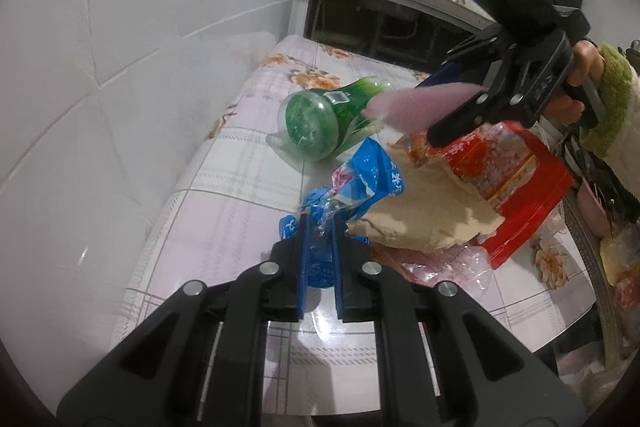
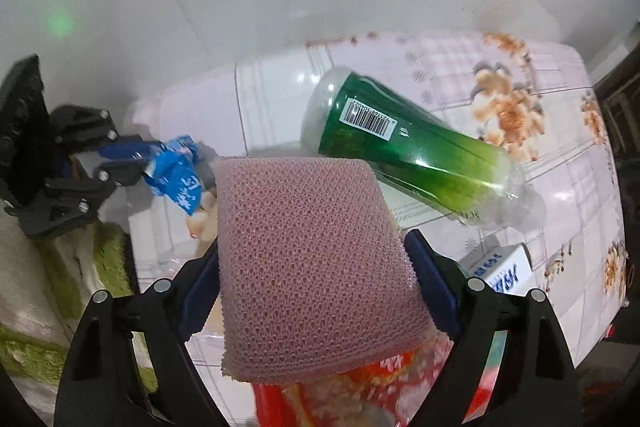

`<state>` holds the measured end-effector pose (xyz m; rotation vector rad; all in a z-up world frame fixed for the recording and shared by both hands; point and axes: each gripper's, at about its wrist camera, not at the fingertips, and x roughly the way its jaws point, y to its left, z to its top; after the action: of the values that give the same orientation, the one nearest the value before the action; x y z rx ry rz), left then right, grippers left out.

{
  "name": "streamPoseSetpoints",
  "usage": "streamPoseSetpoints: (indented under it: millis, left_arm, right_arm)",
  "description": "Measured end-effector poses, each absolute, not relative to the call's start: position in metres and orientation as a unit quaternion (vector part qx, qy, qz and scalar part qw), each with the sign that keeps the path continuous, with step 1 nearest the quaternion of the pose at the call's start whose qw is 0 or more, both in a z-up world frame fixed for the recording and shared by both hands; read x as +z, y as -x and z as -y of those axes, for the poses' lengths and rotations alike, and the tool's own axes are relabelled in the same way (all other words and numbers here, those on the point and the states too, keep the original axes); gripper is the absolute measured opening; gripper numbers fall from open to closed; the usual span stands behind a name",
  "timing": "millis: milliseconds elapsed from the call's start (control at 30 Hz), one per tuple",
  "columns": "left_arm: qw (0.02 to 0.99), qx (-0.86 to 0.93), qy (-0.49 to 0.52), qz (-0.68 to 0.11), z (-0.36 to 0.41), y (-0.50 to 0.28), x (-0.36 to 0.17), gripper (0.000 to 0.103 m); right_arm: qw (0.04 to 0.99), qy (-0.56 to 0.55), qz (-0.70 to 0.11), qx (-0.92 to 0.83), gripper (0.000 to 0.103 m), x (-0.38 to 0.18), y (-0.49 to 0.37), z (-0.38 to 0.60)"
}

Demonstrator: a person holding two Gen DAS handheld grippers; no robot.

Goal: Collect trash
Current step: 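Carry both items to the blue wastebasket and open both tools over it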

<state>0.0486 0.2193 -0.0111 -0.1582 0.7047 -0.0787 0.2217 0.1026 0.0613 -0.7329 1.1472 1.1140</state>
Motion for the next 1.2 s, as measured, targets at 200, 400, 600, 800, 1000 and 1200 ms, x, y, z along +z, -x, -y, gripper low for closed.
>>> streamPoseSetpoints:
  millis: [200,400,600,800,1000,1200]
  left_arm:
    - [0.942,-0.048,0.066,-0.325,-0.206,-0.041,0.007,0.009]
    - [0.947,-0.088,0.049,-0.304,-0.175,-0.042,0.028,0.009]
    - [0.932,-0.187,0.049,-0.306,-0.112,-0.059,0.049,0.009]
    - [0.908,-0.283,0.001,-0.307,-0.004,-0.072,0.065,0.009]
    - [0.857,-0.364,-0.046,-0.362,0.117,-0.08,0.054,0.009]
    - [0.767,-0.42,-0.078,-0.479,0.24,-0.09,0.006,0.009]
  right_arm:
    - [0.733,0.232,-0.455,0.449,0.084,0.099,-0.204,-0.053]
    - [0.825,0.055,-0.396,0.4,0.084,0.127,-0.16,0.043]
    - [0.899,-0.07,-0.352,0.249,0.084,0.114,-0.086,0.157]
    - [0.894,-0.283,-0.334,0.091,0.084,0.064,-0.001,0.297]
    - [0.84,-0.418,-0.338,-0.074,0.084,-0.019,0.066,0.393]
    - [0.765,-0.535,-0.317,-0.168,0.084,-0.1,0.099,0.459]
